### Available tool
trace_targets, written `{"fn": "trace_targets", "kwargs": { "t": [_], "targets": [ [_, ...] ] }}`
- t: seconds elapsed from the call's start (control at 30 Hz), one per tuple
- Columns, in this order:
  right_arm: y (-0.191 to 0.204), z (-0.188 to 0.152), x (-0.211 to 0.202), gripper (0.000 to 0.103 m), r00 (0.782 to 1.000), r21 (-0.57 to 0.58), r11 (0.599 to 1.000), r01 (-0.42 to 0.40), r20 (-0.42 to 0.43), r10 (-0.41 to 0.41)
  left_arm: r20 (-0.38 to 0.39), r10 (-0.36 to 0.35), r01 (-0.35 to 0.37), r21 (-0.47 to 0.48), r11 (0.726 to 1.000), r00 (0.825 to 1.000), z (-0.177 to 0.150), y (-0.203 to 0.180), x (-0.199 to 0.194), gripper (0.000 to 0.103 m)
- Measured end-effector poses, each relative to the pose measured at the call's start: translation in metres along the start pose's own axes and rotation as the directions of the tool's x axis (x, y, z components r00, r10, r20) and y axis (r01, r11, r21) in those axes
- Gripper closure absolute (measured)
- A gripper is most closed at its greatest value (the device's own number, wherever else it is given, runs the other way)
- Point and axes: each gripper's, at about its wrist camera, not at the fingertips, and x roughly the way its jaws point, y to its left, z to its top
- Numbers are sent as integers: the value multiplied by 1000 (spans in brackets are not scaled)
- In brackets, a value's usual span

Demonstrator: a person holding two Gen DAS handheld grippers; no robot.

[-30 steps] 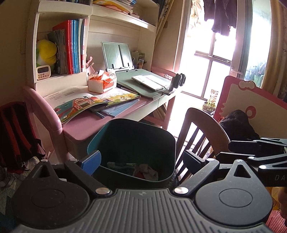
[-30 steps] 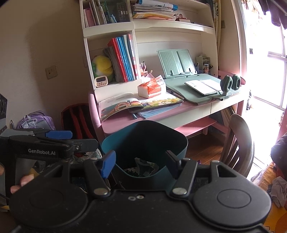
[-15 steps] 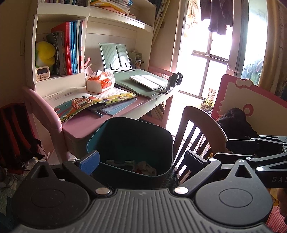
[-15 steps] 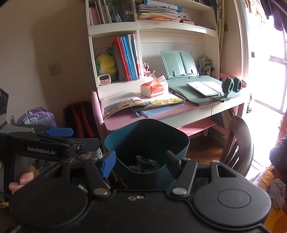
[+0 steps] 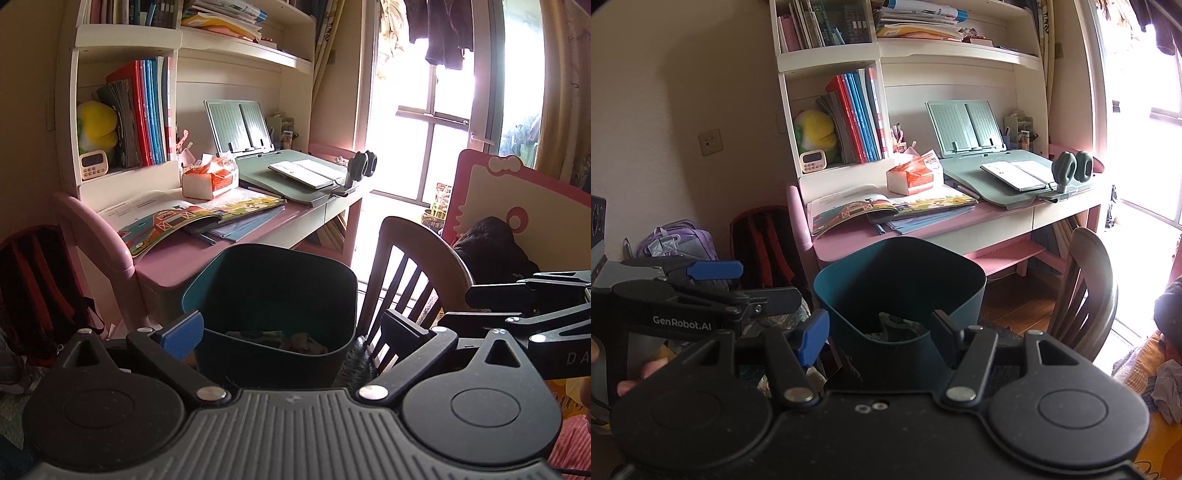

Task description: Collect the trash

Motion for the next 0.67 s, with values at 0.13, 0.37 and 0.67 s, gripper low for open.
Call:
{"fn": "trace_targets", "kwargs": {
  "t": [0.13, 0.37, 0.67],
  "targets": [
    [0, -1, -2, 42, 1000, -1, 1000, -1, 2, 1, 4, 4, -5, 21, 1000, 1000, -5, -5, -1, 0],
    [0, -6, -5, 42, 1000, 2, 1000, -3, -6, 3, 12, -1, 1, 22, 1000, 1000, -9, -7, -4, 0],
    [3, -7, 2, 42, 1000, 3, 1000, -16, -22, 17, 12, 4, -3, -14, 1000, 1000, -15, 7, -11, 0]
  ]
}}
